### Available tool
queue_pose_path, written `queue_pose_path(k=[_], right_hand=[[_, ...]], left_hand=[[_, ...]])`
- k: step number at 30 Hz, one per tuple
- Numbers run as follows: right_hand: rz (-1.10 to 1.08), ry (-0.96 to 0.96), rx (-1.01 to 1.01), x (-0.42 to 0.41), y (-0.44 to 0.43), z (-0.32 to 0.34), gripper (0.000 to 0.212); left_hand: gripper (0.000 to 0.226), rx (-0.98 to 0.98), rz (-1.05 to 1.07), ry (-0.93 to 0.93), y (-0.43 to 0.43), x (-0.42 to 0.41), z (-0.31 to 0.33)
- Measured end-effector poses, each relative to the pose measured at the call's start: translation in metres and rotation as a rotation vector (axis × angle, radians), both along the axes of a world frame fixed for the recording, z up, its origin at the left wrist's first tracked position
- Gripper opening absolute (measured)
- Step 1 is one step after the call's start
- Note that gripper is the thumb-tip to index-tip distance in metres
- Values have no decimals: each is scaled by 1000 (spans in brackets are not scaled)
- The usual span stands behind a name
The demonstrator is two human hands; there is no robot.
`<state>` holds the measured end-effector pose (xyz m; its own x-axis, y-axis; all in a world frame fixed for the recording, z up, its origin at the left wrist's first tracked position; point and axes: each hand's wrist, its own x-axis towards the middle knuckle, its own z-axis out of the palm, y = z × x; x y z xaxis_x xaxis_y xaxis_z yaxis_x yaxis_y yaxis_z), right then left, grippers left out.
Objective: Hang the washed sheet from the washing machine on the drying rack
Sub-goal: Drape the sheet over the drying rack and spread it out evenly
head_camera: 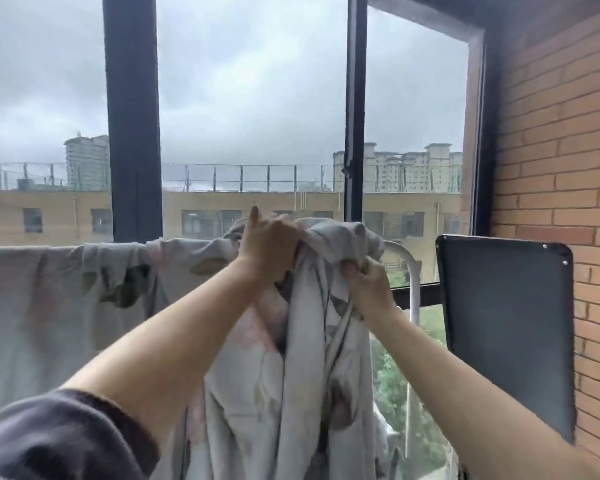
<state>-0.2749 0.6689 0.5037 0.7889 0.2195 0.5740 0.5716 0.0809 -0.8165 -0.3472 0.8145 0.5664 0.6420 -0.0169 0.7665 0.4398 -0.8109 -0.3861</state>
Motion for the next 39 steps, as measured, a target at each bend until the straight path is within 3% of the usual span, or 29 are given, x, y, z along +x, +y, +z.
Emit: queue_pose_path(k=[2,4,6,8,10,11,13,15,16,20,22,24,26,27,29,31,33,36,39], right_hand=[[72,-26,70,13,2,47,18],[112,-45,-19,17,10,79,22],[306,-89,-156,14,21,92,18],[348,-78,-254,12,41,101,30],[276,-26,-208,22,57,110,42],[266,12,-142,31,64,117,43],[258,43,-49,47,77,131,38],[272,11,-48,54,95,138,29],[277,-1,-44,57,104,139,26],[313,-12,-28,58,144,133,20],[364,-14,-1,53,158,133,23],[397,9,34,53,165,135,22],[376,20,41,59,168,138,20],[368,22,41,58,166,139,19],[360,29,11,63,171,137,18],[333,-12,-150,59,174,128,14],[327,-70,-357,51,175,118,17],[180,-232,-852,40,164,110,29],[41,-315,-929,35,152,107,28]], left_hand=[[19,-197,-37,-134,13,19,25],[15,-513,-183,-330,28,24,46],[18,-809,-343,-502,30,29,63],[20,-1071,-566,-521,31,28,75],[15,-1333,-801,-369,35,16,75],[18,-1357,-761,-235,45,3,72],[36,-1093,-408,42,82,-35,56],[53,-828,-115,164,122,-79,39],[59,-811,-116,175,137,-95,30],[50,-843,-245,-145,143,-116,13],[35,-758,-199,-459,140,-126,17],[39,-752,-174,-822,138,-150,30],[43,-733,-222,-1016,137,-181,49],[44,-746,-238,-996,135,-194,57],[46,-831,-210,-752,129,-210,58],[53,-950,-104,-419,128,-211,38],[55,-1007,29,-221,132,-205,3],[48,-1022,86,-256,134,-197,-41],[42,-1034,88,-252,125,-187,-62]])
